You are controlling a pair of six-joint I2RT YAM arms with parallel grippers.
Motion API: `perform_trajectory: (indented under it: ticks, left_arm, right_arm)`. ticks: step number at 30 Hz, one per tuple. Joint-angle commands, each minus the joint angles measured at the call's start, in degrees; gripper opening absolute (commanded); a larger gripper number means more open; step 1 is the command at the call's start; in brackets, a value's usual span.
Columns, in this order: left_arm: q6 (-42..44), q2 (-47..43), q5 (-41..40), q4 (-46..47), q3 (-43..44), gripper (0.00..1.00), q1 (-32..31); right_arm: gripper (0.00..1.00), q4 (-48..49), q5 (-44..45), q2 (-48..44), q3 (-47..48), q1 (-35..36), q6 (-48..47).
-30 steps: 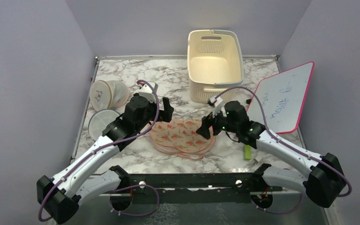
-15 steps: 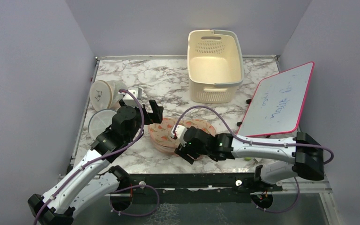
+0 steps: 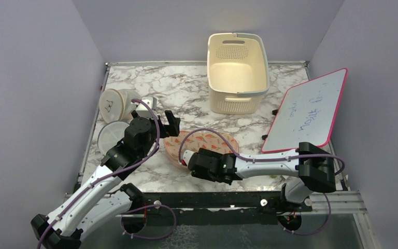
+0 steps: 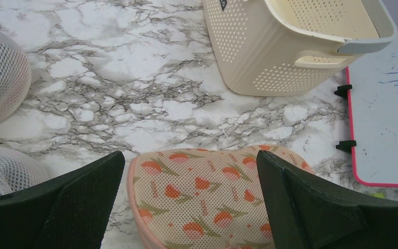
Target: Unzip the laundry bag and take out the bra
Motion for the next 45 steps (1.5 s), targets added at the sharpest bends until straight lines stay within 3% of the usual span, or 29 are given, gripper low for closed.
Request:
perform_trajectory:
  ticks: [1, 6, 12, 19, 26, 31, 38, 45]
  left_arm:
    - [-0.61, -0.60, -0.80, 0.74, -0.67, 0.95, 0.25]
    - [-0.44, -0.74, -0.84, 1.13, -1.14, 0.95, 0.18]
    - [-0.20, -0.92, -0.53, 0.76, -1.03, 0.95, 0.23]
    - [0.05, -0.92, -0.74, 0.67, -1.06, 0.95, 0.22]
    - [-0.11, -0.06, -0.12, 1.07, -1.22, 0.95, 0.23]
    - [-0.64, 0.68, 1.29, 1.55, -1.56, 0.95, 0.22]
    - [-1.17, 1.26, 3.07, 1.57, -2.02, 0.95, 0.23]
    - [-1.92, 2.70, 5.72, 1.66, -2.40, 0.95, 0.21]
  right_arm:
    - [0.60, -0.01, 5.70, 2.88, 2.41, 0.18, -1.25]
    - [0.54, 1.52, 6.23, 4.70, 2.98, 0.18, -1.33]
    - [0.33, 2.32, 5.10, 3.68, 3.47, 0.18, -0.52]
    - [0.02, 4.13, 2.57, -2.14, 2.84, 0.18, 2.14]
    - [0.01, 6.08, 2.58, -8.91, 3.51, -3.26, 5.28]
    - [0.01, 8.29, -7.03, -11.31, 4.11, -11.76, 7.01]
    - [0.01, 9.57, -18.52, -9.14, 6.62, -22.26, 8.21]
    - [0.01, 8.73, -20.09, -3.97, 10.91, -27.80, 5.17]
